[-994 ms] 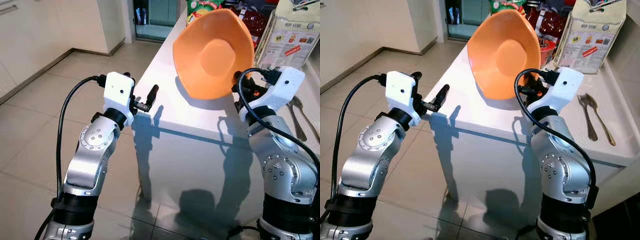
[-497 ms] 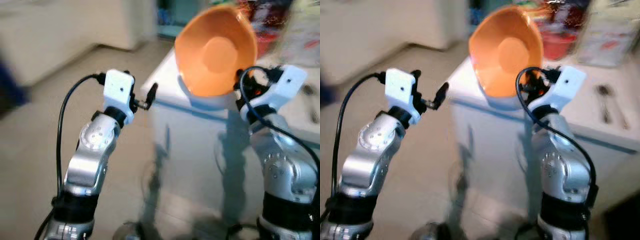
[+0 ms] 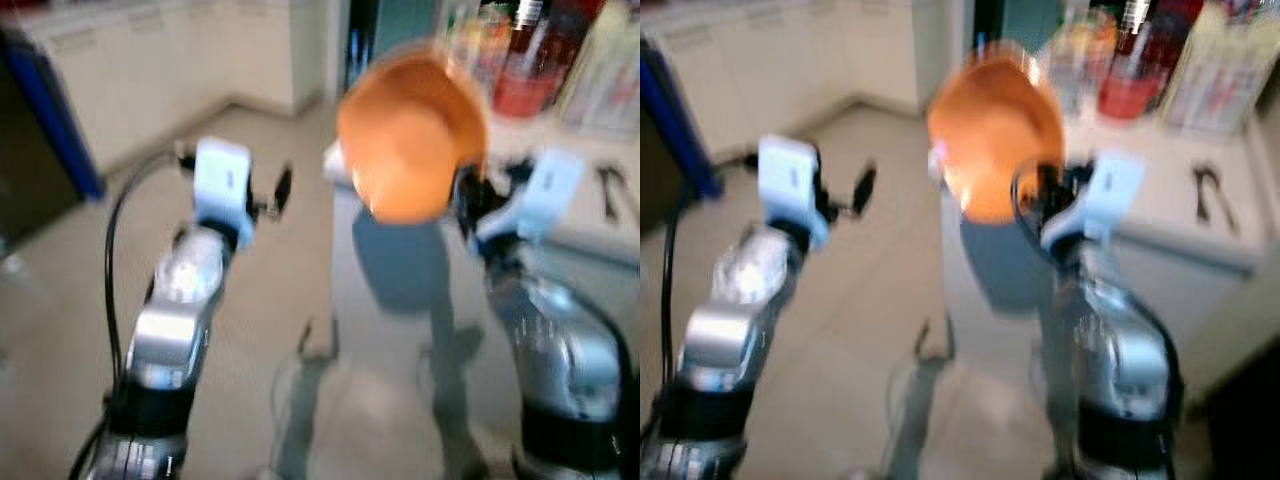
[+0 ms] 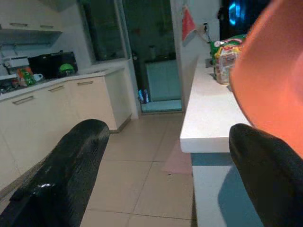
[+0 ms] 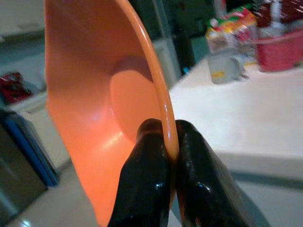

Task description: Setting the table

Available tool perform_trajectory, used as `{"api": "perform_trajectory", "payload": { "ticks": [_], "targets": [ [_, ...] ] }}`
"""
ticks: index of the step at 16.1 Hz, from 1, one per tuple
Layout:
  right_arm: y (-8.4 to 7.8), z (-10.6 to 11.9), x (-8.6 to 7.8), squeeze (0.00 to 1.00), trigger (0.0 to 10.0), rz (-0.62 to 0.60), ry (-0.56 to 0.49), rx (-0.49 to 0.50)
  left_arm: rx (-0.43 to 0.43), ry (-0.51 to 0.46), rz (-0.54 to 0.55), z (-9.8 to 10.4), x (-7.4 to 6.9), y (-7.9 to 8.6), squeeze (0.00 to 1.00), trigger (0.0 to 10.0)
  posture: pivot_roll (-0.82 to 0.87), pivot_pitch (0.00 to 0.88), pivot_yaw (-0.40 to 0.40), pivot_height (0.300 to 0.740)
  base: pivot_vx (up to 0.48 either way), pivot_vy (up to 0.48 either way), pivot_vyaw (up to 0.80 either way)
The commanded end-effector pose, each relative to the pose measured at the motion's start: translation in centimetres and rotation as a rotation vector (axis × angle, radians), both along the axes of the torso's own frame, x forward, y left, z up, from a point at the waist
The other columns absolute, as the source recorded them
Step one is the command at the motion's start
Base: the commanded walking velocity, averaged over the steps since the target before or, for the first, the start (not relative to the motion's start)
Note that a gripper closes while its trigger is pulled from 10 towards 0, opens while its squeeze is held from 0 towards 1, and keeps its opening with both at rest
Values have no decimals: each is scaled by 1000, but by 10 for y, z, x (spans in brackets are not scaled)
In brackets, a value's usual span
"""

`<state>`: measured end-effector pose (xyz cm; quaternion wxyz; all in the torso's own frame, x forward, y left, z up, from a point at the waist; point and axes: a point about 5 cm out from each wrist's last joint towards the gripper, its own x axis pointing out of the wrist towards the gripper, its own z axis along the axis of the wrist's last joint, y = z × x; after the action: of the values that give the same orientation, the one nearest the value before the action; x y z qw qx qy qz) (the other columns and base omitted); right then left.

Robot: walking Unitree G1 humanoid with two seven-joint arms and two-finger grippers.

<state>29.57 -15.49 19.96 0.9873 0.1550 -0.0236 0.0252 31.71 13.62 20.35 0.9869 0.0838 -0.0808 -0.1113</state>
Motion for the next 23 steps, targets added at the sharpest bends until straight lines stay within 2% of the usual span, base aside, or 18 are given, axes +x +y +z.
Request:
{"api": "perform_trajectory", "payload": {
  "ticks": [1, 6, 10, 23],
  "targets": [
    [-3, 5, 0, 0, 10000, -22, -23, -6, 8, -1, 15, 1, 2, 0, 0, 10000, 0, 0, 9, 740, 0, -420, 0],
    [-10, 2, -1, 0, 10000, -61, -12, -4, 8, 3, 19, 0, 4, -2, 0, 10000, -7, 0, 15, 740, 0, -420, -485],
    [-10, 3, -1, 0, 10000, -69, -12, -6, 12, 4, 18, 1, 5, -2, 0, 10000, -8, 0, 17, 740, 0, -421, -478],
    [-19, 5, -2, 0, 10000, -117, -29, -7, 24, -1, 6, 1, 4, -6, 0, 10000, -16, 0, 23, 740, 0, -422, 0]
  ]
}}
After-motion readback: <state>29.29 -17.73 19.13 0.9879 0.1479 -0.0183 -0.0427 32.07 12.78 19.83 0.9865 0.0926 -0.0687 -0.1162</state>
